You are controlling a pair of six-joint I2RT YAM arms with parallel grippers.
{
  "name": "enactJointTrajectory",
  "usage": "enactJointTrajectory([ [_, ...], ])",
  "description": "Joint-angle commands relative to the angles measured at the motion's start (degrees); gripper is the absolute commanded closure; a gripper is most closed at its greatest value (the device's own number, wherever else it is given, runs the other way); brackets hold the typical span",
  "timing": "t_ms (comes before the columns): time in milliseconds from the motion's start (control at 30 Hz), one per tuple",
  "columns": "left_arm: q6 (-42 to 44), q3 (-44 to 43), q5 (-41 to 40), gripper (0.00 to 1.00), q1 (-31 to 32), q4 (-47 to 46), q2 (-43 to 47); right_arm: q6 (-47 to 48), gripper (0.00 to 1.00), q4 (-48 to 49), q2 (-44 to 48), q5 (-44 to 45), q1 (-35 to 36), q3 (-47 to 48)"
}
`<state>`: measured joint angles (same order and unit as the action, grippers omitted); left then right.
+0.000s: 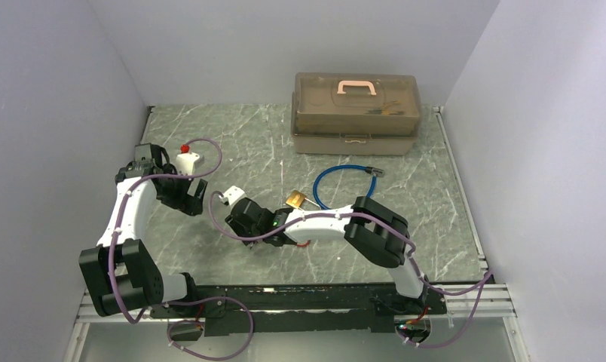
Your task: Unlock with the key
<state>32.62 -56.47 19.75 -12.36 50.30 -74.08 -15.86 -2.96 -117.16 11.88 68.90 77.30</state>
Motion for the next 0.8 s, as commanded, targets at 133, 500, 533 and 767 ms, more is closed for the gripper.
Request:
enactJointTrajectory([
  [133, 1.04, -0.51, -0.41, 0.01, -0.3, -1.01, 0.6, 0.39, 0.61, 0.51, -1.9, -0.6, -0.65, 1.97],
  [500, 1.13, 0.58, -0.33, 0.01, -0.3, -1.26, 1.14, -0.31, 0.79, 2.6, -0.73, 0.2, -1.12, -0.3],
  [533, 1.06, 0.63, -0.31, 0.01, -0.3, -1.3, 1.15, -0.19, 0.83, 2.61, -0.39, 0.31, -1.08, -0.63],
  [767, 0.95, -0.02, 0.22, 0.01, -0.29, -0.51, 1.31, 0.04, 1.0, 5.82, 2.77, -0.18, -1.14, -2.85],
])
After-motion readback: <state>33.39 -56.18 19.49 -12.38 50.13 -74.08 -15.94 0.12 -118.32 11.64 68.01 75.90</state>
